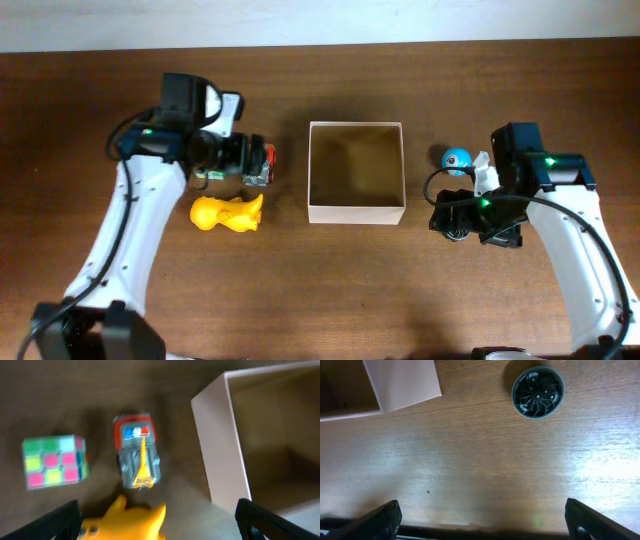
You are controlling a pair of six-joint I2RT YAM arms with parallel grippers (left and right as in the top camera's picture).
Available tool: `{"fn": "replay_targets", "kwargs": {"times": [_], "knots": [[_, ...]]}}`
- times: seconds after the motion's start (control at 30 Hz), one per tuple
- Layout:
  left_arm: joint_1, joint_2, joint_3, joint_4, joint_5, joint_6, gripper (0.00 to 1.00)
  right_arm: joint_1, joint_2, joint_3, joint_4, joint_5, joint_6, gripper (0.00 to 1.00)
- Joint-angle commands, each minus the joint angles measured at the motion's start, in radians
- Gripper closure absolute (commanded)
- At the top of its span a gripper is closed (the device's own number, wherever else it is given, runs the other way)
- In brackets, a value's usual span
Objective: Pack container
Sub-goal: 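Move left gripper to the red-grey toy truck and grasp it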
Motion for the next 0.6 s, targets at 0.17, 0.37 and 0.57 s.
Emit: {"fn": "replay_targets", "kwargs": {"times": [0.17,0.37,0.57], "knots": [[-0.071,0.150,0.019,0.067,-0.110,-0.034,0.01,-0.006,-0.028,0.010,-0.017,0.002,0.037,0.01],[-0.076,0.223,0.027,0.117,-0.111,-0.034,0.01,-0.006,-0.173,0.002,-0.007,0.002,0.025,0.01],[-0.077,0.283,0.027,0.134,-0.164,-0.060,0.00,-0.006,-0.383,0.002,0.009,0.005,0.011,0.01]]}}
